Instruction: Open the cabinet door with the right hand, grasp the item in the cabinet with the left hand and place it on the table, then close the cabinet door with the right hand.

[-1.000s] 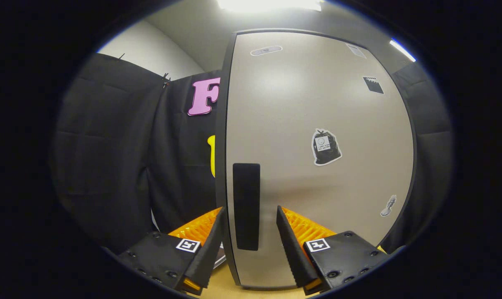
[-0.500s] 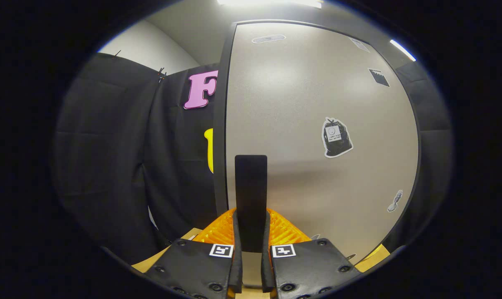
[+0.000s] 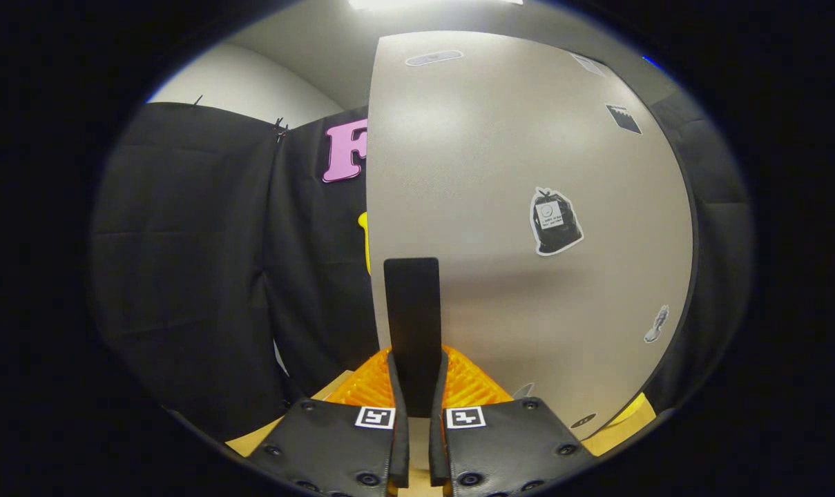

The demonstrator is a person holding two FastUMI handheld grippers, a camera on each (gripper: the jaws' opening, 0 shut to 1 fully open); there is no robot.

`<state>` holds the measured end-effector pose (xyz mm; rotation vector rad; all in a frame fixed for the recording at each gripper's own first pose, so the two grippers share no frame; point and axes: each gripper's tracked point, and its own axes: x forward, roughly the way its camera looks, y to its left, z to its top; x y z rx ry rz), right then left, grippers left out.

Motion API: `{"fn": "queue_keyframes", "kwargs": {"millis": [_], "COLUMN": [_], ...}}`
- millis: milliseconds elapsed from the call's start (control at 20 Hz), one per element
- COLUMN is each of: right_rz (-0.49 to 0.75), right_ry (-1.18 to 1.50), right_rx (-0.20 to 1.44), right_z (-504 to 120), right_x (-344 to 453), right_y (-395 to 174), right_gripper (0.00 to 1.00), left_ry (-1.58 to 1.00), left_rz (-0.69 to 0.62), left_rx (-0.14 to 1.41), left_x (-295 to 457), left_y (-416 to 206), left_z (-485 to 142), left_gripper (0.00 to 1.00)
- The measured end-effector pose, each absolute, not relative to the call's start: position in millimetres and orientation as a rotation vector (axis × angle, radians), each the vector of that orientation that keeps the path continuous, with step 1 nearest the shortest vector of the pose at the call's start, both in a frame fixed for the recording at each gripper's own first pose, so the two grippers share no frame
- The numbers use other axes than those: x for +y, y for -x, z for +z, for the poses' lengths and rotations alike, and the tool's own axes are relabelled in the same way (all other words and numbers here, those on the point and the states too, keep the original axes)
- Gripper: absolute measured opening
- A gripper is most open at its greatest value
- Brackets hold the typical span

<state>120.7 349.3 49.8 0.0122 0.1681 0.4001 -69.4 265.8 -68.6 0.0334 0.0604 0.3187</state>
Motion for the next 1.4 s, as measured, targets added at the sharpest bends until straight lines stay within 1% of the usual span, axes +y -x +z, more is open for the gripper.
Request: {"fn": "queue_keyframes", "kwargs": {"millis": [50, 100, 150, 200, 450, 1000, 1050, 1100, 1150, 1200, 1400], "right_rz": [0.418, 0.431, 0.443, 0.453, 0.500, 0.549, 0.554, 0.562, 0.571, 0.579, 0.587], "right_ry": [-0.022, -0.028, -0.029, -0.028, -0.027, 0.004, 0.010, 0.008, -0.002, -0.009, 0.002], "right_rx": [0.172, 0.177, 0.181, 0.184, 0.189, 0.205, 0.203, 0.204, 0.212, 0.219, 0.225], "right_z": [50.7, 51.4, 52.1, 52.3, 55.2, 65.2, 66.3, 66.8, 67.6, 69.6, 68.6], "right_x": [347.5, 346.8, 344.6, 342.0, 326.6, 295.6, 292.7, 289.0, 285.0, 280.4, 277.0], "right_y": [-113.7, -110.2, -105.2, -100.3, -77.0, -36.0, -32.2, -27.9, -23.6, -20.1, -17.2], "right_gripper": [0.13, 0.10, 0.13, 0.13, 0.13, 0.13, 0.13, 0.17, 0.17, 0.13, 0.13], "left_ry": [-0.034, -0.034, -0.034, -0.034, -0.037, -0.041, -0.044, -0.046, -0.045, -0.040, -0.035], "left_rz": [0.308, 0.295, 0.283, 0.269, 0.204, 0.087, 0.078, 0.072, 0.067, 0.060, 0.035], "left_rx": [0.055, 0.051, 0.048, 0.046, 0.029, 0.005, 0.003, -0.001, -0.005, -0.007, -0.009], "left_x": [261.6, 256.0, 251.3, 245.8, 219.8, 172.6, 169.8, 166.6, 165.0, 161.1, 150.2], "left_y": [68.2, 65.6, 62.8, 60.2, 48.9, 28.3, 27.7, 25.9, 24.6, 22.9, 18.9], "left_z": [-66.3, -65.1, -63.2, -63.3, -54.8, -42.2, -39.5, -38.8, -36.5, -36.5, -34.8], "left_gripper": [0.76, 0.76, 0.76, 0.76, 0.76, 0.76, 0.76, 0.76, 0.76, 0.76, 0.76]}}
